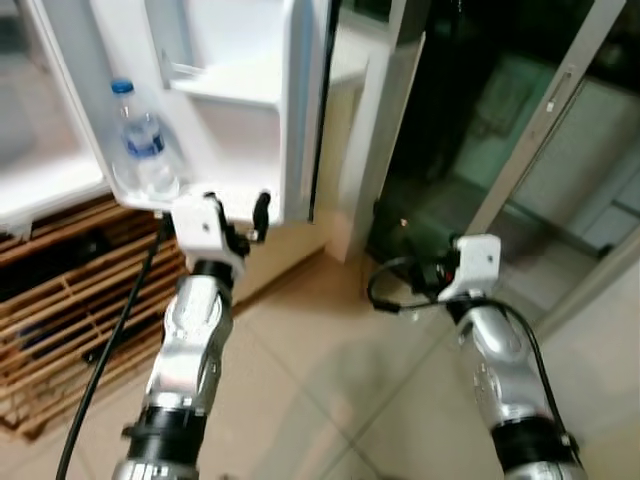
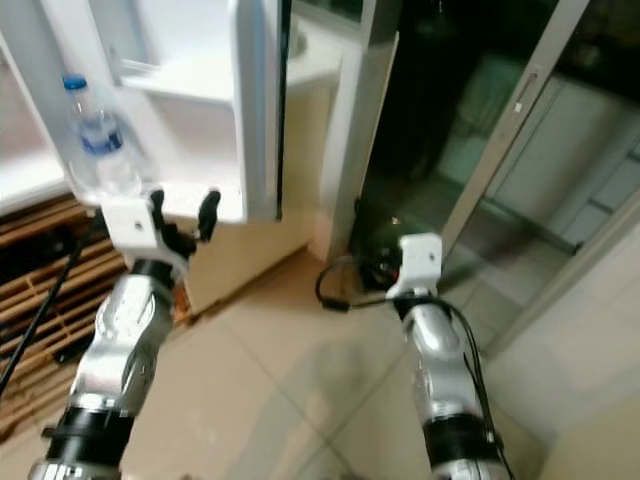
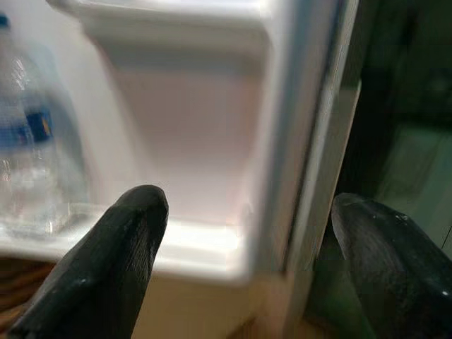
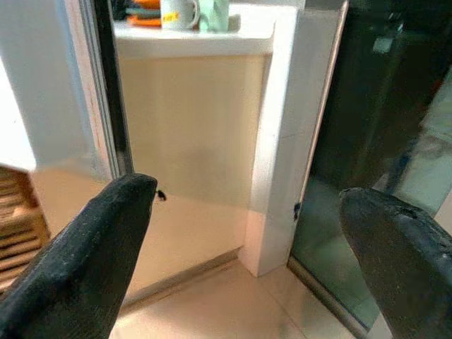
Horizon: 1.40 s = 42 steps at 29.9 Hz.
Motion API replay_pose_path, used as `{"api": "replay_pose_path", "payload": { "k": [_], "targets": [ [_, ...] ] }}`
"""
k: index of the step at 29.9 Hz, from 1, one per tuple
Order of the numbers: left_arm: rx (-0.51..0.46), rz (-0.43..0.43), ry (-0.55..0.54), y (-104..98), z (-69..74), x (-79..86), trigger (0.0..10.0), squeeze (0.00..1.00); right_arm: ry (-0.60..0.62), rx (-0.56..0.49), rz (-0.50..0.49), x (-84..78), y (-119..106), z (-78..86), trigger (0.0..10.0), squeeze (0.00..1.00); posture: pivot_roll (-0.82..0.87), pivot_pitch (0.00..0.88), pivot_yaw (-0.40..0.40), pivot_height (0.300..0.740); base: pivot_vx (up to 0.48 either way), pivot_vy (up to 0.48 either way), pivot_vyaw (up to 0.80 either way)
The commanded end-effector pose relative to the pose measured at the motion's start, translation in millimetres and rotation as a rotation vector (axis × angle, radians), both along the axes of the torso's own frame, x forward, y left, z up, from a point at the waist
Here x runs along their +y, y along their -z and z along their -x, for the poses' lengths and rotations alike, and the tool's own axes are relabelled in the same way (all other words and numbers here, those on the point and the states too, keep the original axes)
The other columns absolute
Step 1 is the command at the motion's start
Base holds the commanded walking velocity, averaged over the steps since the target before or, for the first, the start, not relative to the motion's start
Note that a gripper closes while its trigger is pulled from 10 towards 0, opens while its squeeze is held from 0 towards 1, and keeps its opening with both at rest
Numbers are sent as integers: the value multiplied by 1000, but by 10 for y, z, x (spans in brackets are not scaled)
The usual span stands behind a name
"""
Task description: Restocking fridge
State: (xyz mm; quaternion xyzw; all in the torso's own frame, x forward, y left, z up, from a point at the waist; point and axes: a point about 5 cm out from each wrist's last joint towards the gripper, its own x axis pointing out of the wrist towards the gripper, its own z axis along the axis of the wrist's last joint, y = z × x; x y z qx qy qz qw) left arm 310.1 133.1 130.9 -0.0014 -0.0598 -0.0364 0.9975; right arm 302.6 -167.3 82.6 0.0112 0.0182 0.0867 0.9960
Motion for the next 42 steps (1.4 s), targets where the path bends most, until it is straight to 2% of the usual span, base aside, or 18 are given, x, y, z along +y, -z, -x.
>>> {"api": "replay_pose_path", "payload": {
  "k": [1,7,11,19,26,32,36,38,41,42],
  "targets": [
    [13,-48,-26,14,-21,28,10000,0,-5,-15,-1,14,-40,-28,10000,0,-105,0,-41,740,0,0,513],
    [58,-104,-55,120,11,100,10000,0,-12,-7,-9,28,-23,-40,10000,0,-97,0,-41,740,0,0,500],
    [76,-93,-83,149,16,150,10000,0,-31,-4,-22,80,-18,-49,10000,0,-93,0,-39,740,334,-144,472],
    [58,-117,-82,112,-5,130,10000,0,-52,6,-30,153,18,-44,10000,0,-85,0,-33,740,378,-292,466],
    [-17,-176,-35,17,4,22,10000,0,-49,3,-32,148,10,-61,10000,0,-89,0,-30,740,377,-292,463],
    [-29,-163,-14,-5,14,-19,10000,0,-33,-4,-27,104,11,-50,10000,0,-97,0,-24,740,379,-291,465],
    [-21,-123,-18,4,14,-9,10000,0,2,-4,10,38,7,-78,10000,0,-97,0,-21,740,374,-296,466],
    [-30,-98,-16,-11,23,-1,10000,0,41,-17,42,-24,-28,-116,10000,0,-95,0,-22,740,0,0,463],
    [-15,-110,-38,6,18,33,10000,0,102,-15,63,-117,-84,-200,10000,0,-95,0,-21,740,0,0,144],
    [0,-119,-56,30,13,65,10000,0,124,-22,62,-150,-145,-278,10000,0,-95,0,-19,740,0,0,0]
  ]
}}
